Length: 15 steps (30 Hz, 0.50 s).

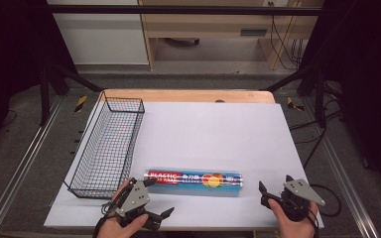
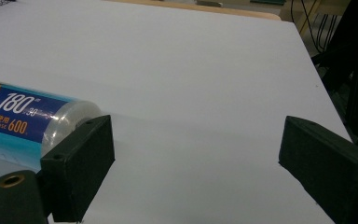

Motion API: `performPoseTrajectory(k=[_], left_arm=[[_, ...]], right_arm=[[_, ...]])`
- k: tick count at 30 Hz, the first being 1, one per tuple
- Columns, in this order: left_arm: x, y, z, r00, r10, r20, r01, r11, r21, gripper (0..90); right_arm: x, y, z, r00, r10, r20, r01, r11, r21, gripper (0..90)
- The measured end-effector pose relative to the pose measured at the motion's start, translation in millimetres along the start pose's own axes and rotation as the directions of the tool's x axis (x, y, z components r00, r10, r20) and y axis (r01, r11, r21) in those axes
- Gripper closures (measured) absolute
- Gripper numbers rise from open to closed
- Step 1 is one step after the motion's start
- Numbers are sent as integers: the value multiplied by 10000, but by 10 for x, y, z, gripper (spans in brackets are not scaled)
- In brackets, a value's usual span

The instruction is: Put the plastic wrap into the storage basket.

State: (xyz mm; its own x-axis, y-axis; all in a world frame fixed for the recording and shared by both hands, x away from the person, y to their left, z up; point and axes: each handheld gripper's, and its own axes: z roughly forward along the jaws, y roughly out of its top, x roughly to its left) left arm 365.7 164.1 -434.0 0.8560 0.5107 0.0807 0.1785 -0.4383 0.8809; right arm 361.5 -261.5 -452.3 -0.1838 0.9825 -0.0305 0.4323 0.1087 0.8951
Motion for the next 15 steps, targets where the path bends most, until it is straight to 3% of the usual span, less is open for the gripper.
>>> performPoseTrajectory(k=[6, 12, 13, 14, 15], left_arm=[[29, 112, -30, 9994, -116, 319, 124, 9997, -227, 26], [64, 217, -53, 9985, 161, 524, -149, 9996, -231, 25], [71, 242, -52, 9981, 261, 565, -250, 9995, -194, 25], [91, 319, -46, 9954, 769, 574, -774, 9970, 57, 24], [91, 319, -46, 9954, 769, 574, -774, 9970, 57, 27]], right_arm=[[-1, -2, -2, 10000, -25, -5, 25, 10000, -26, 104], [-8, -5, -3, 9999, -85, 58, 85, 9999, -88, 126], [-8, -5, -3, 9999, -85, 58, 85, 9999, -88, 126], [-14, -9, 1, 10000, -55, 67, 56, 10000, -52, 127], [-14, -9, 1, 10000, -55, 67, 56, 10000, -52, 127]])
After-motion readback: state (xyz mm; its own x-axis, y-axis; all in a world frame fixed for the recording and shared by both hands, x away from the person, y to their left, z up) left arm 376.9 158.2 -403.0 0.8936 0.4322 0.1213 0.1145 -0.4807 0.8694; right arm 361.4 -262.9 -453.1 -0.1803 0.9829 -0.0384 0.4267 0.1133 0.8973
